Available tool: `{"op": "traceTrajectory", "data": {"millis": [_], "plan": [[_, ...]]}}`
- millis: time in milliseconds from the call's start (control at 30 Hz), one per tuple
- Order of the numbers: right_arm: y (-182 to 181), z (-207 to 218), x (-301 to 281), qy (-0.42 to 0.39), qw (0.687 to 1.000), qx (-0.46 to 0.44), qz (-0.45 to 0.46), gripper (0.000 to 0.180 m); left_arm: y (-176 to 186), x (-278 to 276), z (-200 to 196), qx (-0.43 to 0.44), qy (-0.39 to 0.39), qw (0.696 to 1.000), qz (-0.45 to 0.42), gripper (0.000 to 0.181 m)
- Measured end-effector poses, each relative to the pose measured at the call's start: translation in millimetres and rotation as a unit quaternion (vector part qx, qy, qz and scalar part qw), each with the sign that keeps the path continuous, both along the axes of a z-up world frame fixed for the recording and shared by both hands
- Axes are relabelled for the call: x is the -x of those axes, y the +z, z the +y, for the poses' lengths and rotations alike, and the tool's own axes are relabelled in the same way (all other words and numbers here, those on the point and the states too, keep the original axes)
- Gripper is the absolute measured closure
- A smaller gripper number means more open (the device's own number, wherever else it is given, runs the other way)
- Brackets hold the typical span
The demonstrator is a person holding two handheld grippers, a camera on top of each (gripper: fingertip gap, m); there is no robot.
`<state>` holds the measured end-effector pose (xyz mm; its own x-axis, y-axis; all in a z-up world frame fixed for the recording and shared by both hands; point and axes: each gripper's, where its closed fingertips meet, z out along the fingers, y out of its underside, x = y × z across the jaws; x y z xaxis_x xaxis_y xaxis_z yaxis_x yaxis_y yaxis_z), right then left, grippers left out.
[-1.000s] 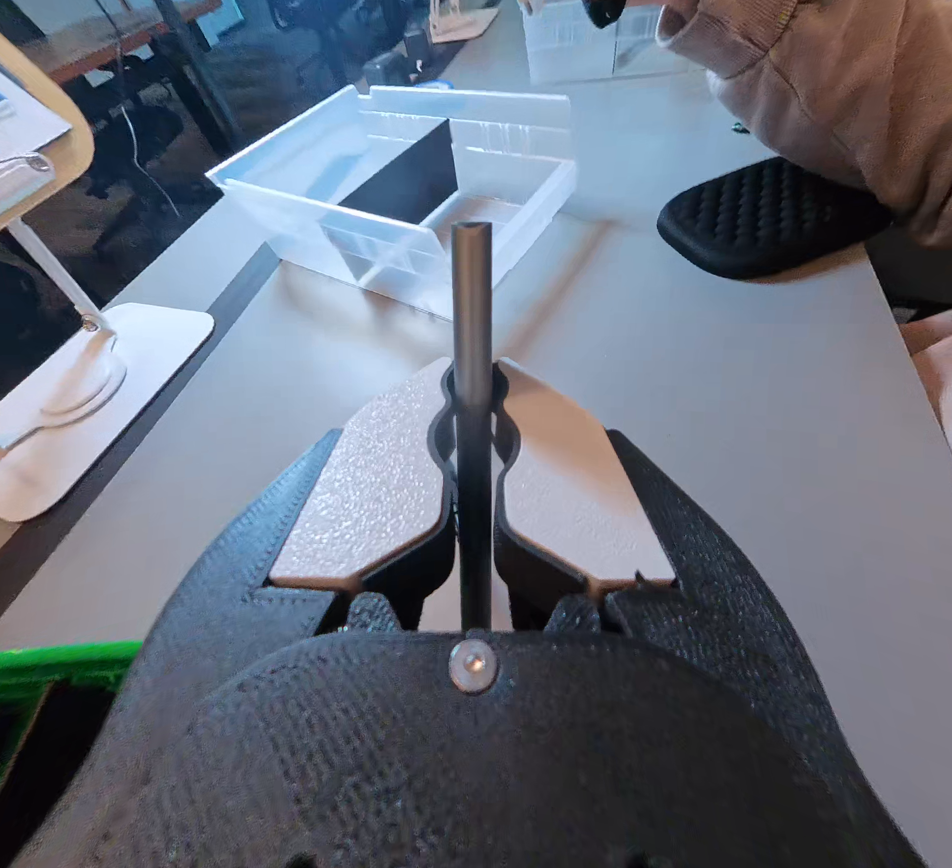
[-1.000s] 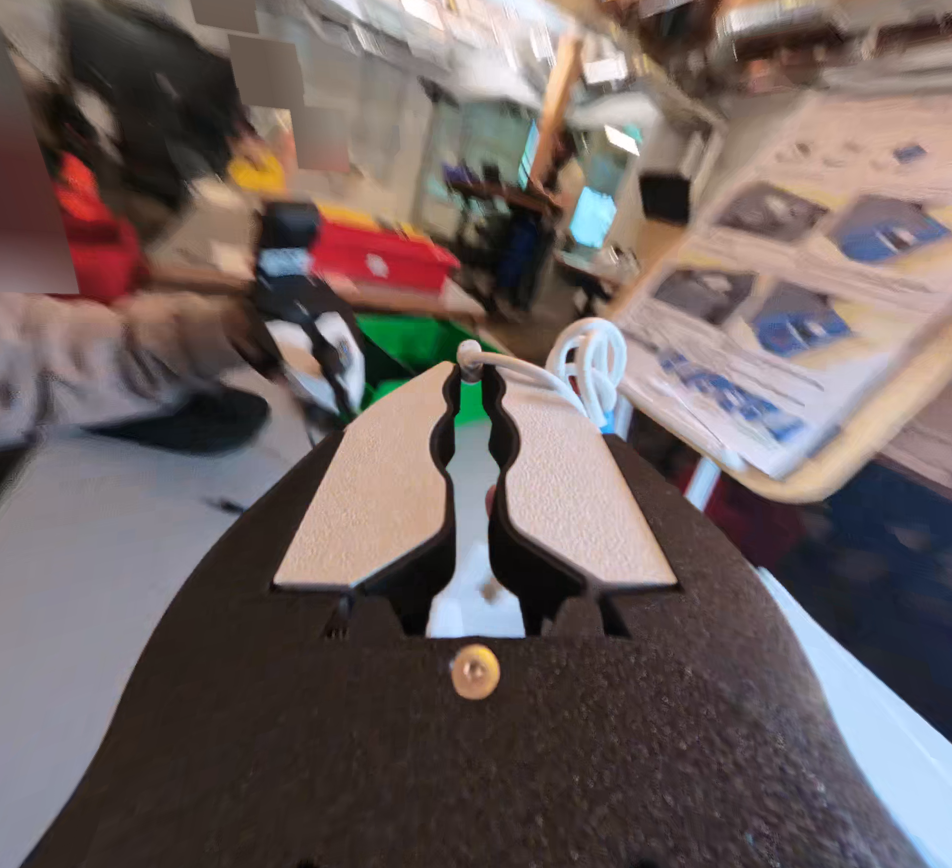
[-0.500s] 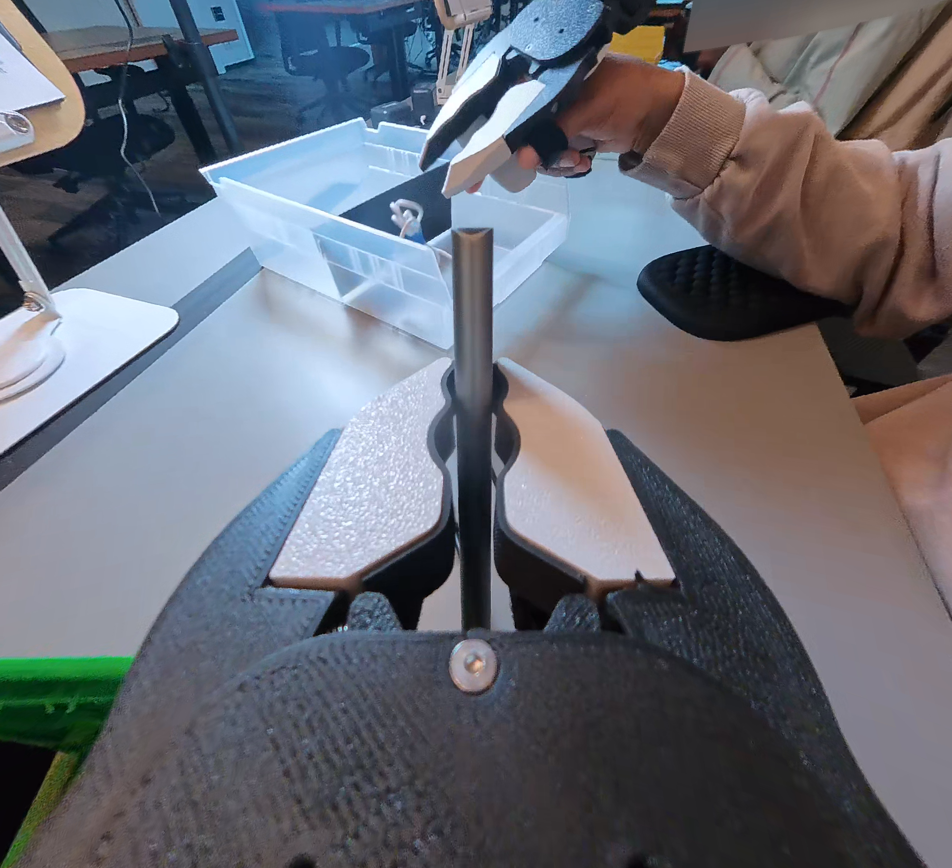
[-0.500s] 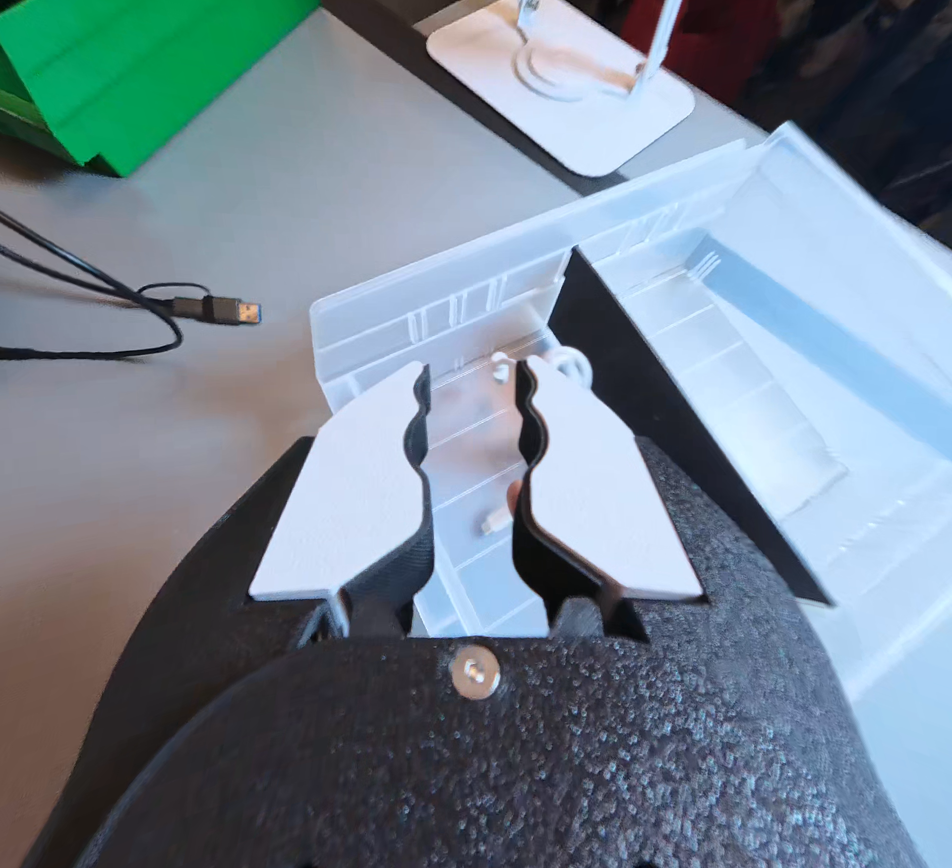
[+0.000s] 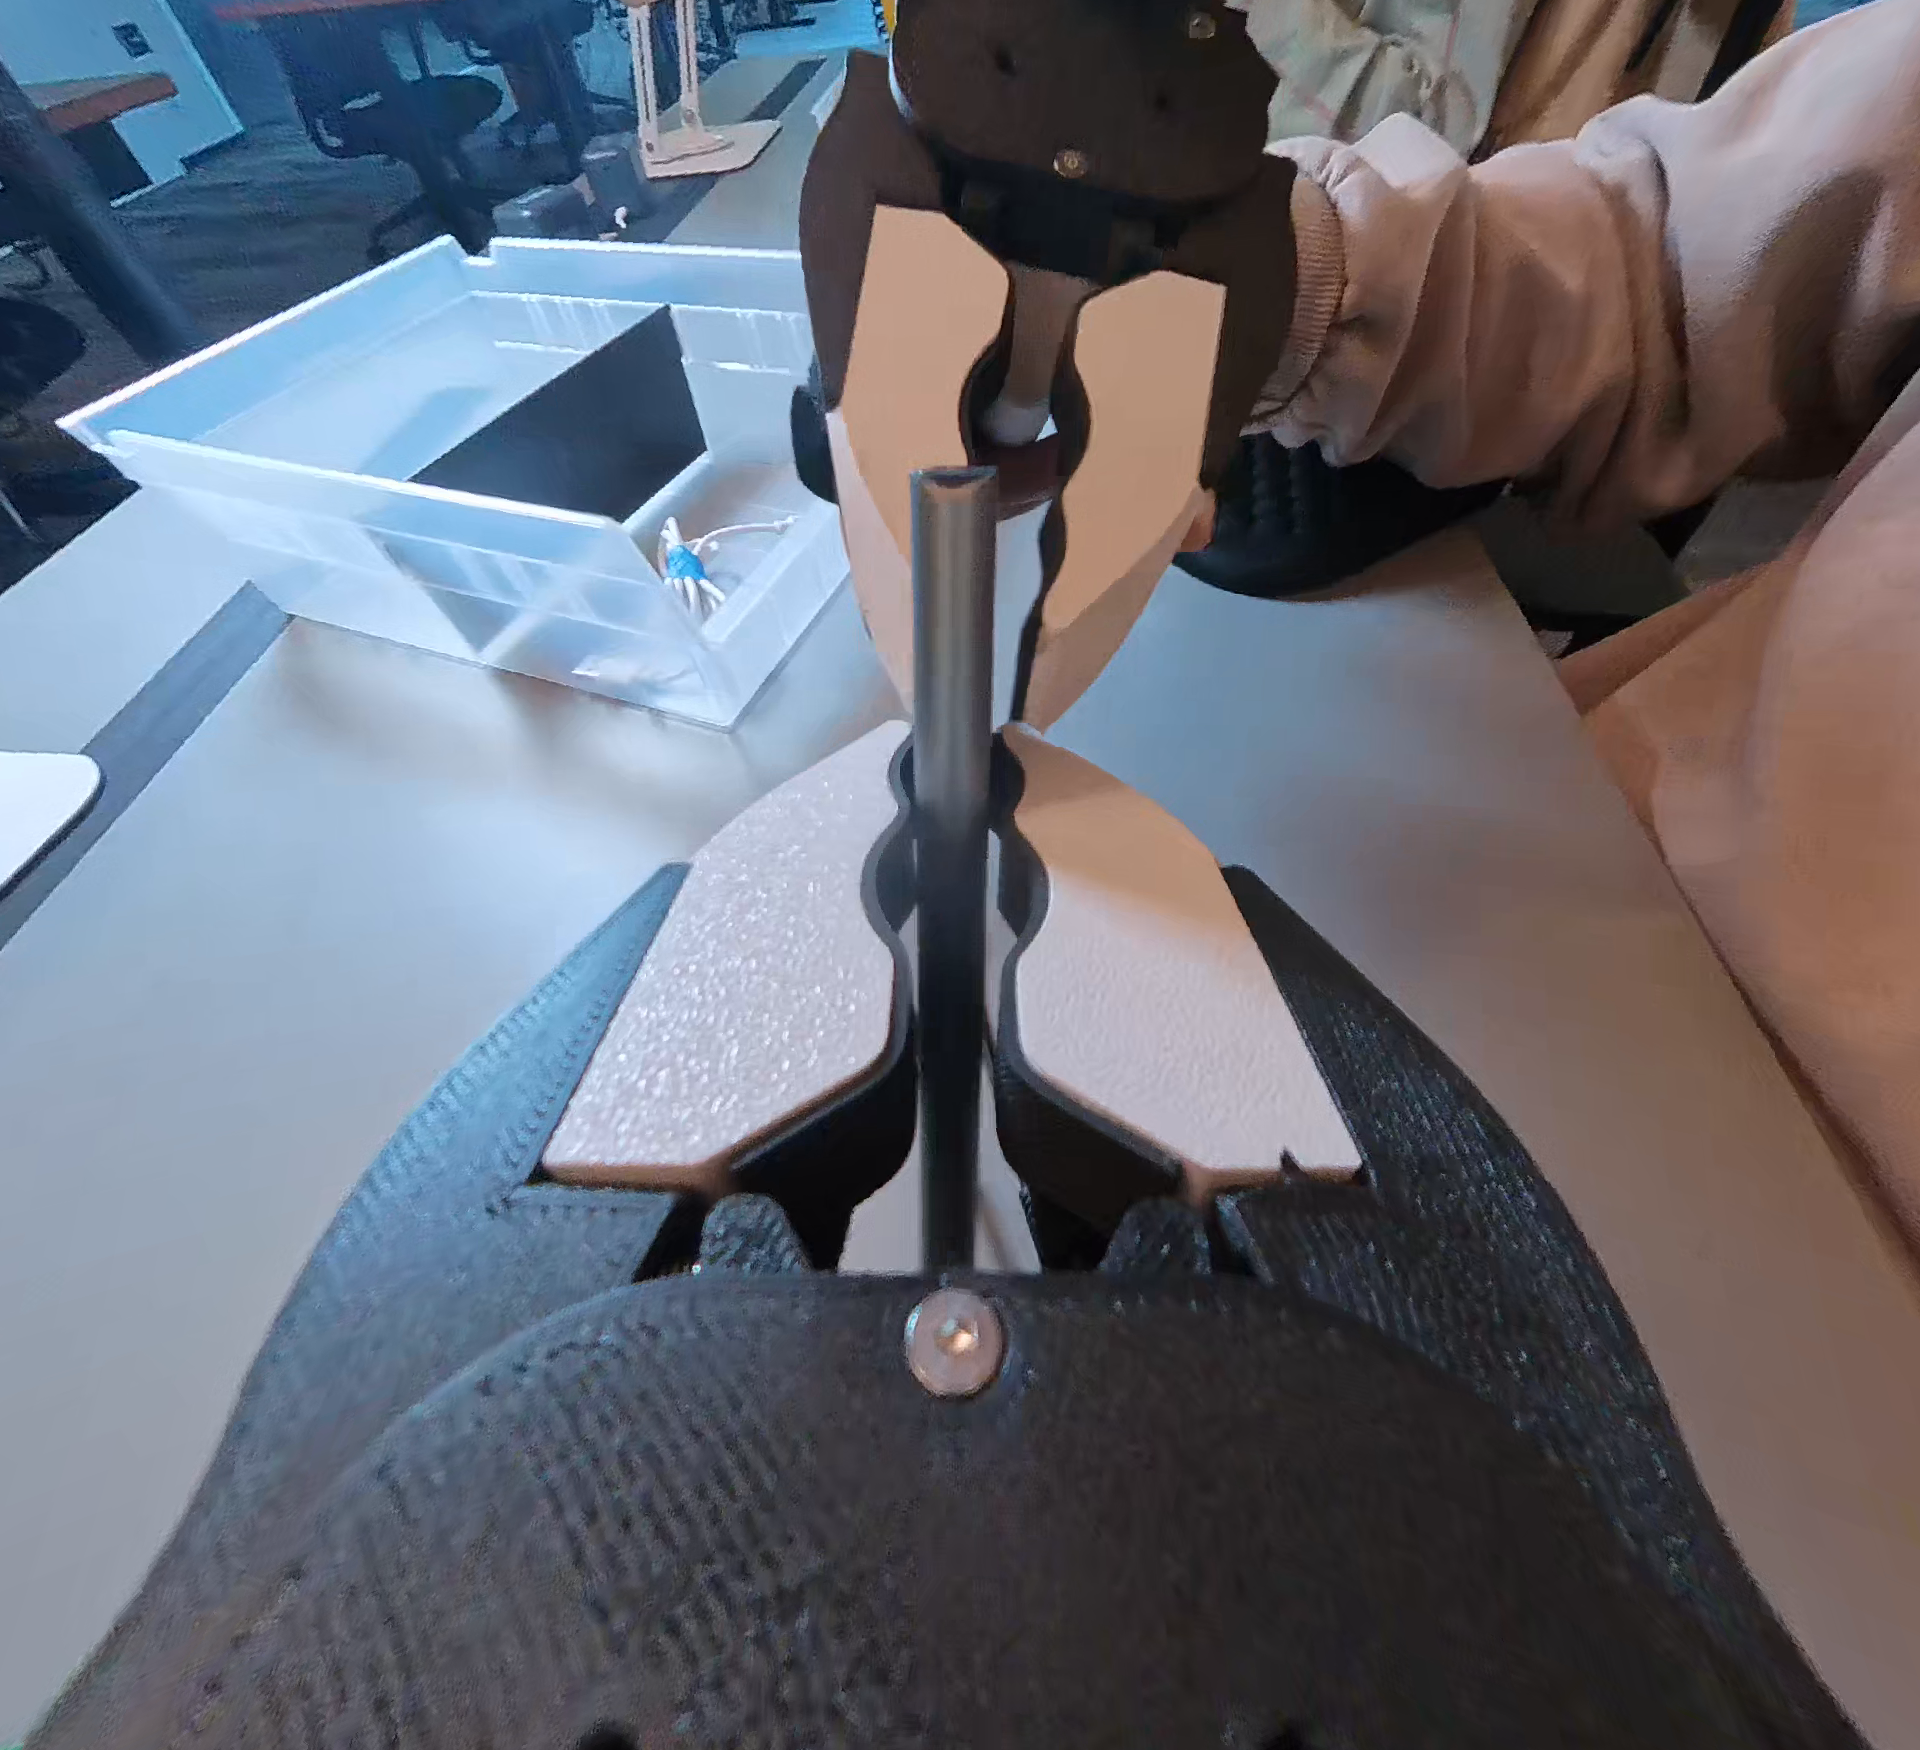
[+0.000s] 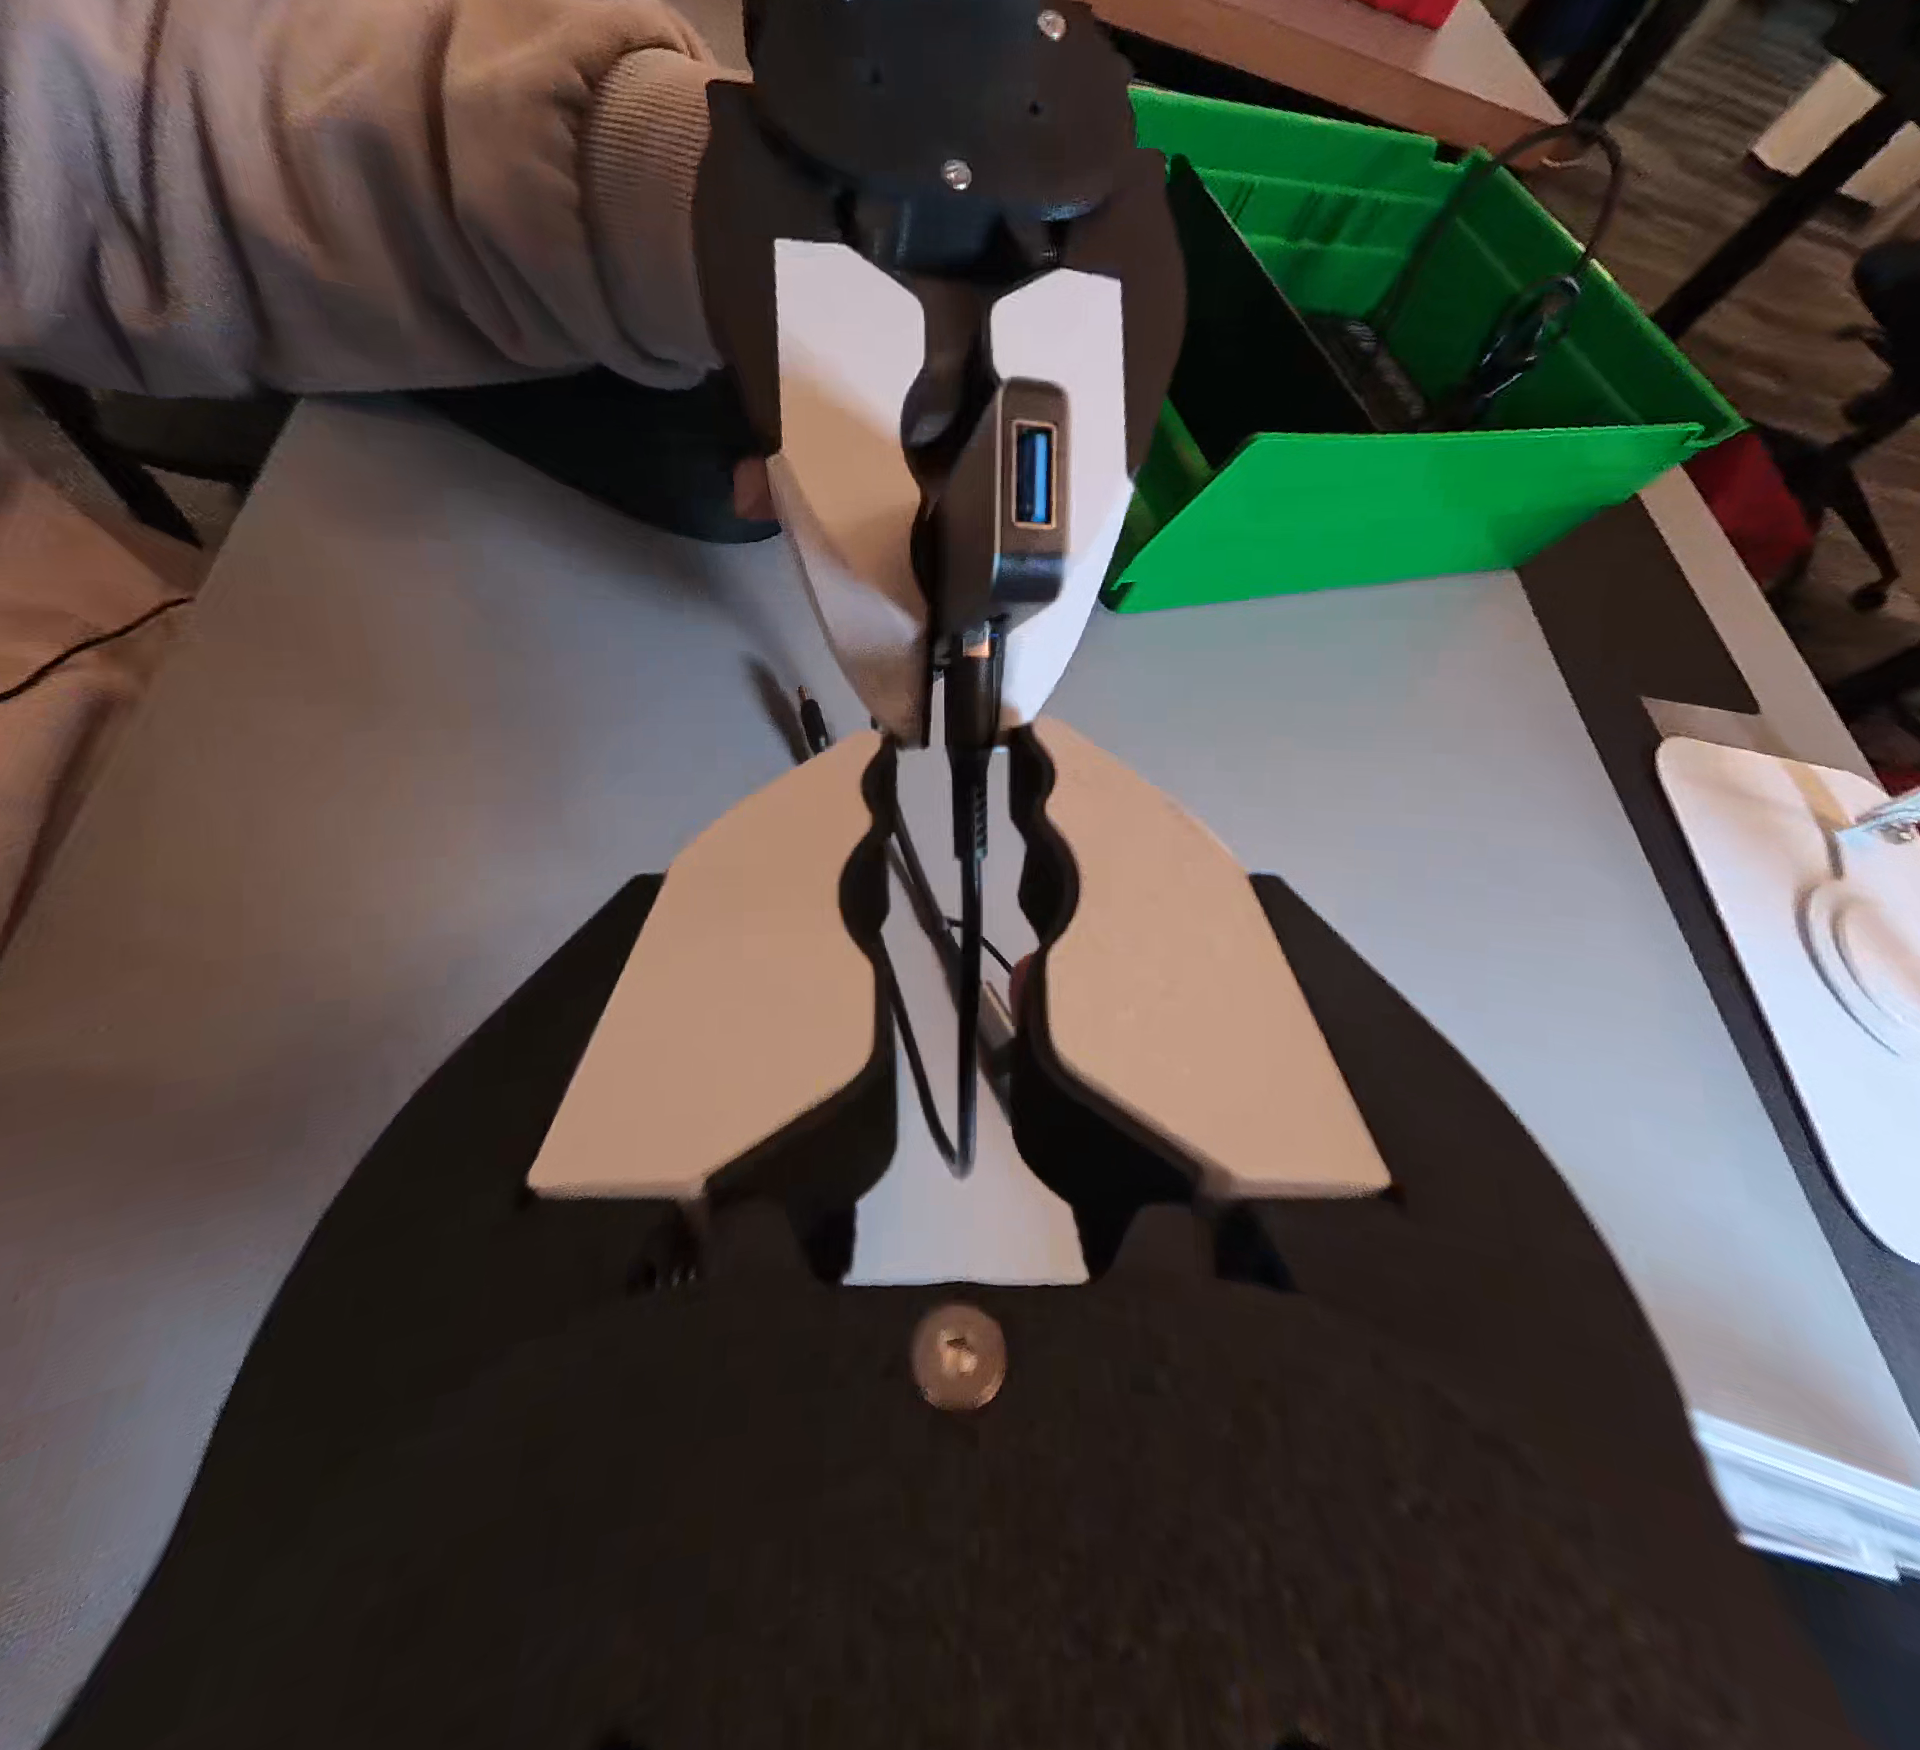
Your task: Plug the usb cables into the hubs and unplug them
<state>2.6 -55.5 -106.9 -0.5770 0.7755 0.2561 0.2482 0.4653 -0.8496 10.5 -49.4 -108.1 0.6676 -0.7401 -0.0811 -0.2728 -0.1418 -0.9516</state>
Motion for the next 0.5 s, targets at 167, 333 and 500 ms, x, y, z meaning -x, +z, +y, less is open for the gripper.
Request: {"op": "traceTrajectory", "data": {"millis": [167, 333, 500], "plan": [[1.4, 2.8, -1.7, -0.003, 1.0, 0.026, -0.005, 0.174, 3.8, 0.7, -1.9, -0.014, -0.008, 1.0, -0.008, 0.169], [2.7, 6.6, -7.9, -0.001, 0.998, 0.055, -0.019, 0.174, 15.8, -0.5, -5.3, -0.032, -0.012, 0.999, -0.019, 0.169], [-17.1, 29.5, -16.7, -0.028, 0.999, -0.004, -0.044, 0.174, 77.8, 30.8, -16.9, -0.11, 0.016, 0.983, -0.147, 0.169]]}}
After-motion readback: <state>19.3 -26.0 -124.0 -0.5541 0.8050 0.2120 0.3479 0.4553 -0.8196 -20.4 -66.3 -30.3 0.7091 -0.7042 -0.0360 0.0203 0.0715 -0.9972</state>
